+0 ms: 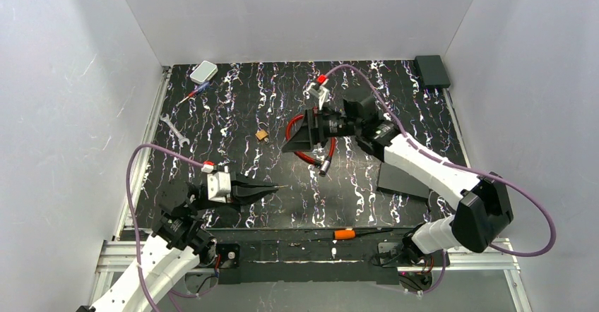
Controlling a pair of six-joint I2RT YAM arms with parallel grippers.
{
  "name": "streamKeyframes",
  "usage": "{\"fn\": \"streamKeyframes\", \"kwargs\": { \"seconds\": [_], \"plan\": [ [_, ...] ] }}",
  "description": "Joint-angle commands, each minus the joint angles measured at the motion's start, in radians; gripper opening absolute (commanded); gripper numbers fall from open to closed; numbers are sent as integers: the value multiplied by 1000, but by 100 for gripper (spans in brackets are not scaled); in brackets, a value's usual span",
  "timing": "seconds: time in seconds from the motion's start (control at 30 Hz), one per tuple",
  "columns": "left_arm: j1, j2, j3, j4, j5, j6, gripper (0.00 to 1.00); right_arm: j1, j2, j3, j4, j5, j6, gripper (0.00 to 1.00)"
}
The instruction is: Unlock with the key
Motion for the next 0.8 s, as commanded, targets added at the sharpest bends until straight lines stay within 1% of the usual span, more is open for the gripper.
{"fn": "streamKeyframes", "kwargs": {
  "seconds": [0.0,0.03,0.1,0.2,0.23,0.27,0.3,0.33,0.4,0.43,0.47,0.53,0.6,0.77],
  "plan": [
    [-5,-48,-4,0,-59,-159,0,-139,-73,-64,22,170,169,98],
    [-5,-66,-10,-4,-87,-192,0,-178,-70,-98,63,147,221,98],
    [-5,-94,-18,-30,-157,-259,0,-258,-44,-176,209,46,332,98],
    [-5,-99,20,-145,-259,-338,0,-308,-2,-281,439,-48,460,98],
    [-5,-93,41,-191,-271,-340,0,-311,5,-304,479,-50,479,98],
    [-5,-88,59,-234,-280,-340,0,-312,5,-316,461,-35,468,98],
    [-5,-83,79,-283,-306,-347,0,-312,-1,-312,372,17,415,98],
    [-5,-76,102,-339,-352,-356,0,-312,-10,-283,214,89,329,98],
    [-5,-54,157,-476,-427,-371,0,-294,-22,-181,-149,306,145,98],
    [-5,-40,185,-548,-471,-381,0,-281,-24,-131,-278,421,87,98],
    [-5,-24,211,-612,-512,-393,0,-269,-28,-101,-356,504,55,97],
    [-5,8,244,-709,-570,-414,0,-256,-35,-87,-415,596,41,94],
    [-5,32,260,-766,-599,-447,0,-247,-34,-87,-453,657,40,92],
    [-5,57,264,-807,-573,-508,0,-179,20,-38,-577,844,40,90]
  ]
}}
